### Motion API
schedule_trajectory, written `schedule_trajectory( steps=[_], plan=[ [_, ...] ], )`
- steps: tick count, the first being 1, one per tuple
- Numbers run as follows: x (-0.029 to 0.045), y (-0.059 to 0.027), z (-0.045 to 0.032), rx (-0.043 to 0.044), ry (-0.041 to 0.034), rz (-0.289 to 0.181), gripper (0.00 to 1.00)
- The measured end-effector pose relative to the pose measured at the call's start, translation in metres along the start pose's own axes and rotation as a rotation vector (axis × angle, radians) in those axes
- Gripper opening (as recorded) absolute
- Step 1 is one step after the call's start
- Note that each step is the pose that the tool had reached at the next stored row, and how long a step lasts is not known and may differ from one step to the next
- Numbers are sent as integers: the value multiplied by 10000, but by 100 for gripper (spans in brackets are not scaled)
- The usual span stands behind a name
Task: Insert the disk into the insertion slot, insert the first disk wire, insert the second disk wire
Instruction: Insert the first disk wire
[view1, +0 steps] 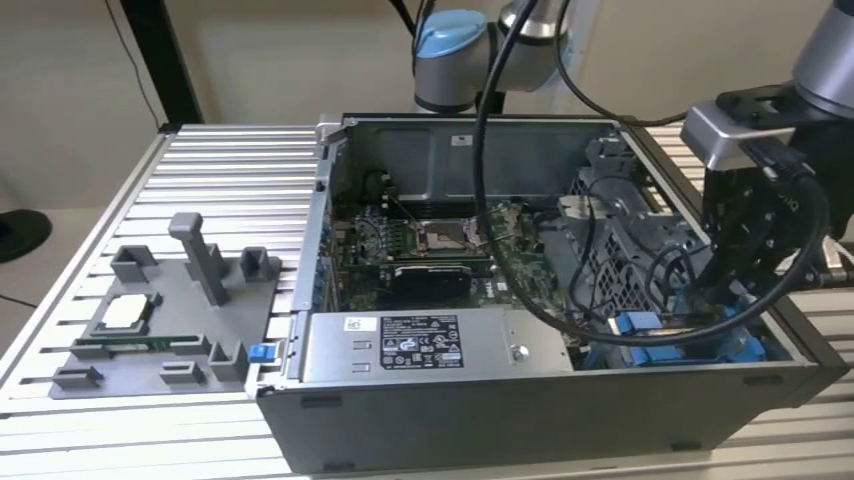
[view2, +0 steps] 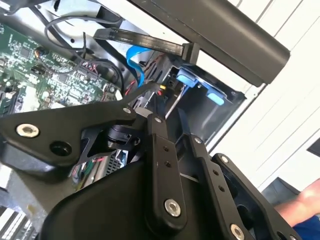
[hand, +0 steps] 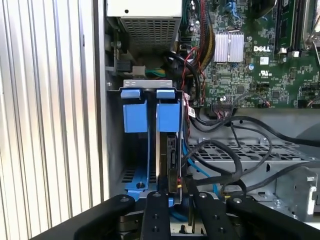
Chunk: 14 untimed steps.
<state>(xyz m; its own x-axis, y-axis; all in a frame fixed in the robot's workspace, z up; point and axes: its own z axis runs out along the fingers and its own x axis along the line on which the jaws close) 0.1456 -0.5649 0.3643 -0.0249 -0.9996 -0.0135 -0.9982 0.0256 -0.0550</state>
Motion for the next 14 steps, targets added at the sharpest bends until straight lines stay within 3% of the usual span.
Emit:
schedule_trajectory(
  steps=[3,11,14],
  plan=[
    [0,-3,-58,-10,0,-1,0],
    [-1,-6,-64,-11,2,-1,0],
    [-1,-27,-63,-64,4,1,0]
  ],
)
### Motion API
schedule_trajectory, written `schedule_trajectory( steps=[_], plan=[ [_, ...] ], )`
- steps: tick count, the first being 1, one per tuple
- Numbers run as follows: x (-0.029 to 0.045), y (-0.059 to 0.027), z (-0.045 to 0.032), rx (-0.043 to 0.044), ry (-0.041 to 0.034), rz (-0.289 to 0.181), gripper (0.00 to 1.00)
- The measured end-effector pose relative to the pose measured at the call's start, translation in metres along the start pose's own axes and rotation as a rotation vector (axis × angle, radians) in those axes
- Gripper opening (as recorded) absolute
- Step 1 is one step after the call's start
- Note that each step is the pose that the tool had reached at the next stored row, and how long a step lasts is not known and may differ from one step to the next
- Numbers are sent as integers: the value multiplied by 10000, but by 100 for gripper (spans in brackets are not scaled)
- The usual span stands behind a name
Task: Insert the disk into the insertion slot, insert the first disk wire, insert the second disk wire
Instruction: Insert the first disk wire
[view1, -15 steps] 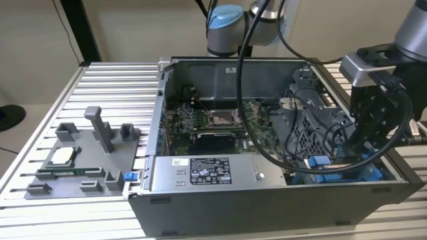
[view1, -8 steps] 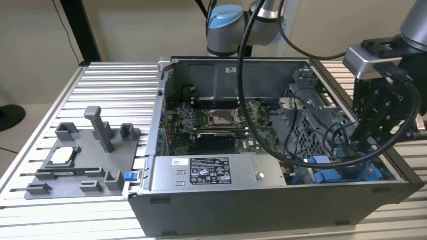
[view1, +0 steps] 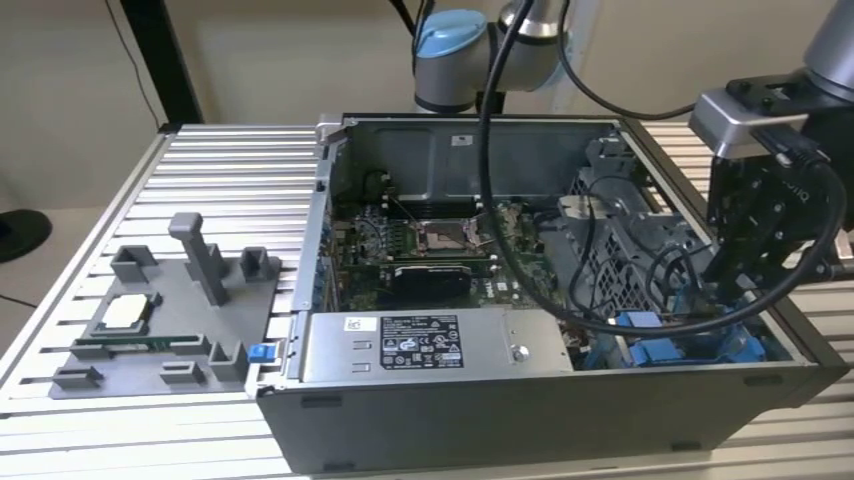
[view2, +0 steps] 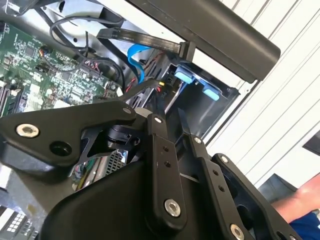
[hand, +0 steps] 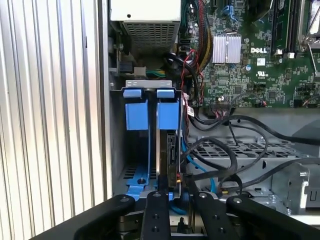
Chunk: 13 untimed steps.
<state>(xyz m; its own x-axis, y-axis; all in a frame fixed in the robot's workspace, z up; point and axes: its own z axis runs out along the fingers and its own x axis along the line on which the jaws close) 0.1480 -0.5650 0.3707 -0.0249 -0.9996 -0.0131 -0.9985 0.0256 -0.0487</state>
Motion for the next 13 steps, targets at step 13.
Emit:
schedule_trajectory(
  steps=[13],
  plan=[
    [-6,-240,8,-460,10,5,0]
  ],
)
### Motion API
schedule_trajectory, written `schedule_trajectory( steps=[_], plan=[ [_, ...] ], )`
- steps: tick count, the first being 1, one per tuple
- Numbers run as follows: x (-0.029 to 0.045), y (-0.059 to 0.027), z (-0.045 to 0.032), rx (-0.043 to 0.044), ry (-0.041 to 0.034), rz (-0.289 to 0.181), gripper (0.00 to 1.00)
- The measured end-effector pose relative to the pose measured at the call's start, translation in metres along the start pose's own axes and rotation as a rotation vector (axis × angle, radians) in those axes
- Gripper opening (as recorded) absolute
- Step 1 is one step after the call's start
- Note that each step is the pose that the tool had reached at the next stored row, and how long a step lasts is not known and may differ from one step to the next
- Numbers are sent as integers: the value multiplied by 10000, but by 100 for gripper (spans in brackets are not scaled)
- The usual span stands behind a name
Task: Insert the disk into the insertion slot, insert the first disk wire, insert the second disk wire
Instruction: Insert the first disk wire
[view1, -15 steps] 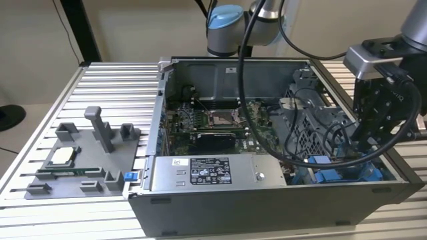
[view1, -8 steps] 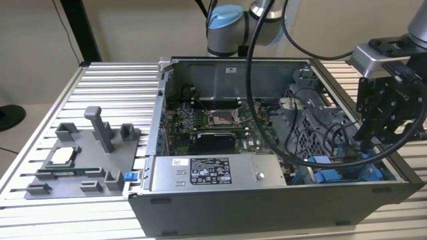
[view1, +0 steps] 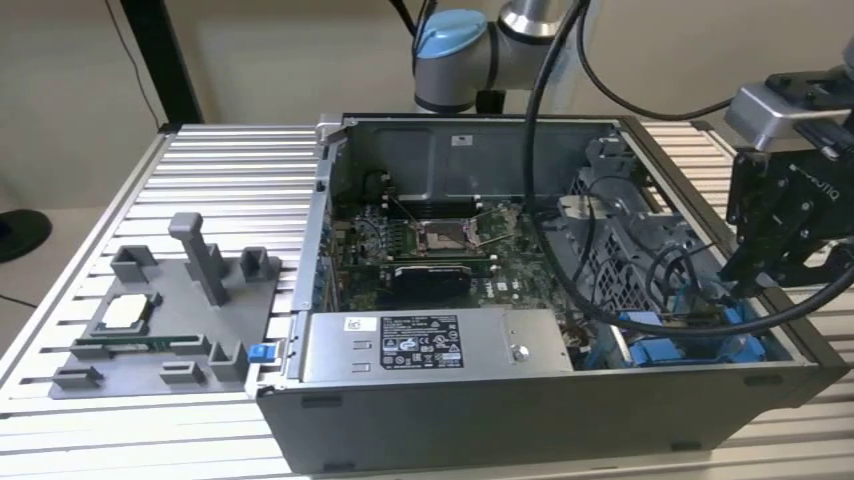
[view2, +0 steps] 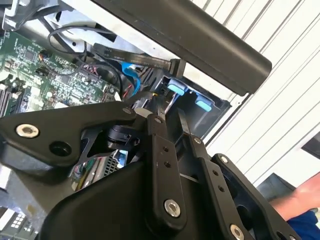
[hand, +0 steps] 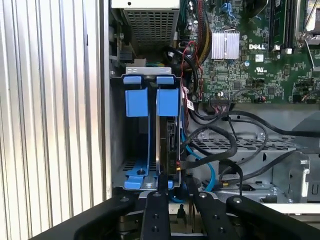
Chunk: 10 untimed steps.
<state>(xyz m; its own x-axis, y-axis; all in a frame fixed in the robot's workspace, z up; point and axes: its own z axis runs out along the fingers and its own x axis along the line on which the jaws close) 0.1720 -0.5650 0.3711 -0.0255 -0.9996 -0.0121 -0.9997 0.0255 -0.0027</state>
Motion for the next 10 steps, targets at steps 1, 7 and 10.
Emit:
schedule_trajectory(
  steps=[1,7,10],
  plan=[
    [-1,-24,-1,-49,1,0,0],
    [-1,-161,-5,-316,7,-4,0],
    [3,-226,-5,-363,-6,-19,0]
  ],
)
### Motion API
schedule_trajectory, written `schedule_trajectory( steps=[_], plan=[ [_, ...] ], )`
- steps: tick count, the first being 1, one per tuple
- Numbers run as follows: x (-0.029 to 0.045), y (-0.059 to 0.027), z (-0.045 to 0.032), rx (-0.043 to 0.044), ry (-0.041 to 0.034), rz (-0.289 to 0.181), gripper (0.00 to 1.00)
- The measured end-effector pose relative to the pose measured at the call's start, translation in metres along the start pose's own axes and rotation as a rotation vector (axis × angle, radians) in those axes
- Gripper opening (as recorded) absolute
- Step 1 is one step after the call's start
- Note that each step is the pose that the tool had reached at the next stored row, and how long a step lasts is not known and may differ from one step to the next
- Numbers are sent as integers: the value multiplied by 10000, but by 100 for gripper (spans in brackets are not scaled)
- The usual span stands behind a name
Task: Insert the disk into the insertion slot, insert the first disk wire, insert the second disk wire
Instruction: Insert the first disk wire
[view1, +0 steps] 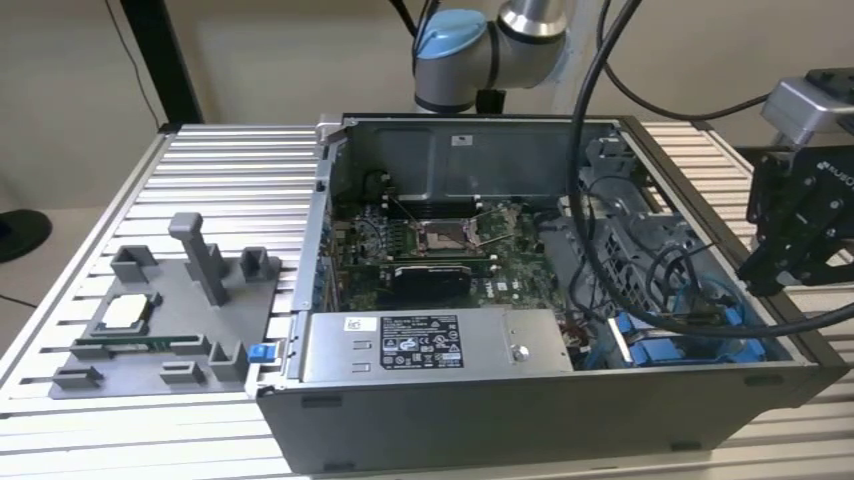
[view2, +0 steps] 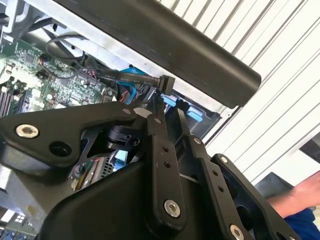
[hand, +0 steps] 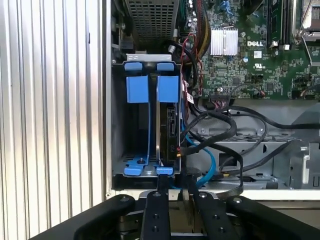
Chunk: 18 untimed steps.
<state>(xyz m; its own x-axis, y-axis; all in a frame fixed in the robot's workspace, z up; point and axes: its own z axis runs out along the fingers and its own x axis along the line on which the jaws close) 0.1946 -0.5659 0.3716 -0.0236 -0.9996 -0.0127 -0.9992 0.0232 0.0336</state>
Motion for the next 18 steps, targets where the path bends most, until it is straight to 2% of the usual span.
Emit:
schedule_trajectory(
  steps=[5,18],
  plan=[
    [5,-83,-2,-24,-10,-37,0],
    [14,-98,15,-24,-11,-36,0]
  ],
)
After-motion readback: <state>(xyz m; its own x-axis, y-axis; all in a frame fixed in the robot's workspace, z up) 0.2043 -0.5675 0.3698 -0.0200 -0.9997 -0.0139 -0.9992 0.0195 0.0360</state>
